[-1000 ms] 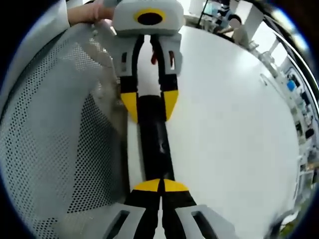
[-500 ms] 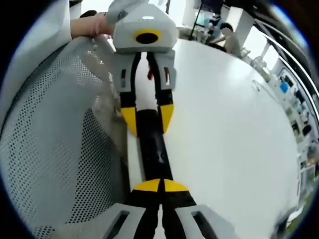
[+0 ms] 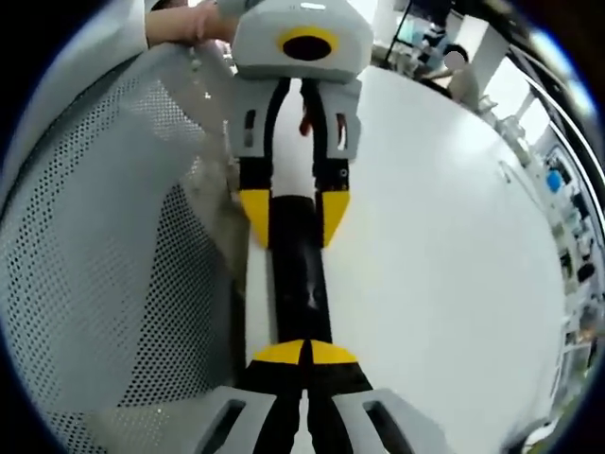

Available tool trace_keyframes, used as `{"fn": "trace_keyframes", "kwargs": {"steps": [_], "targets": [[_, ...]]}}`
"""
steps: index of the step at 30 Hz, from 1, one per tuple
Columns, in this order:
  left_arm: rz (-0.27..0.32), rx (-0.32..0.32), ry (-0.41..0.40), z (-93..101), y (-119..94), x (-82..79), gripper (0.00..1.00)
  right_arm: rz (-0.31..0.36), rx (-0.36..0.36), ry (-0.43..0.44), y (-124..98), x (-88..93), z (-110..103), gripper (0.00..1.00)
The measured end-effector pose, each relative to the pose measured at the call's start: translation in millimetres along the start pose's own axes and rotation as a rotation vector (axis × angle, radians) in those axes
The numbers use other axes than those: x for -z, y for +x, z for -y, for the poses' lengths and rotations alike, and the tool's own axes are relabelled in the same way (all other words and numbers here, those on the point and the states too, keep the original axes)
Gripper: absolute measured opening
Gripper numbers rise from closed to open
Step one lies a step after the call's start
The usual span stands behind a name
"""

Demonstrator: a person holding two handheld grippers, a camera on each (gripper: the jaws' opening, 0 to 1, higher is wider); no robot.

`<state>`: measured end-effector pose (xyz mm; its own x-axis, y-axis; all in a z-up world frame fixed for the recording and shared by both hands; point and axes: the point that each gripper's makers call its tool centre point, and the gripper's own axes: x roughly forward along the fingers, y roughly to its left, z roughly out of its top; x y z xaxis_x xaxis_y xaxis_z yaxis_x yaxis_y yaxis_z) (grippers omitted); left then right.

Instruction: Press the specified remote control buttons in sequence, fully releasing each button before pressing the next.

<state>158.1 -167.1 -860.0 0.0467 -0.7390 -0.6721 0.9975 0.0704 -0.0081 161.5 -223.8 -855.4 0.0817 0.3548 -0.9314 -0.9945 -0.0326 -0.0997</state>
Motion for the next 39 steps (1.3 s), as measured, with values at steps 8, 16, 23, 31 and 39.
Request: {"fn": "trace_keyframes", "kwargs": {"steps": [8,16,23,31,39], "targets": [[0.000,0.000,0.000,0.4,0.0,0.0,0.26,0.017,-0.006,0.021,-0.6,2.2,0.6,0.00],[0.001,-0.001,-0.004,0.3,0.0,0.0,0.26,0.119,-0.001,0.135,-2.7,-1.7,-2.0,0.00],[0.002,-0.004,-0.009,0.0,0.0,-0.2,0.26,0.180,0.032,0.191,-2.7,-1.5,4.8,0.12],[0.005,-0.004,-0.010,-0.1,0.3,0.0,0.26,0.156,-0.017,0.126,0.9,-6.2,0.5,0.16],[0.005,-0.004,-0.009,-0.1,0.2,-0.4,0.26,0.153,-0.028,0.131,-1.3,-3.4,0.3,0.13]]}}
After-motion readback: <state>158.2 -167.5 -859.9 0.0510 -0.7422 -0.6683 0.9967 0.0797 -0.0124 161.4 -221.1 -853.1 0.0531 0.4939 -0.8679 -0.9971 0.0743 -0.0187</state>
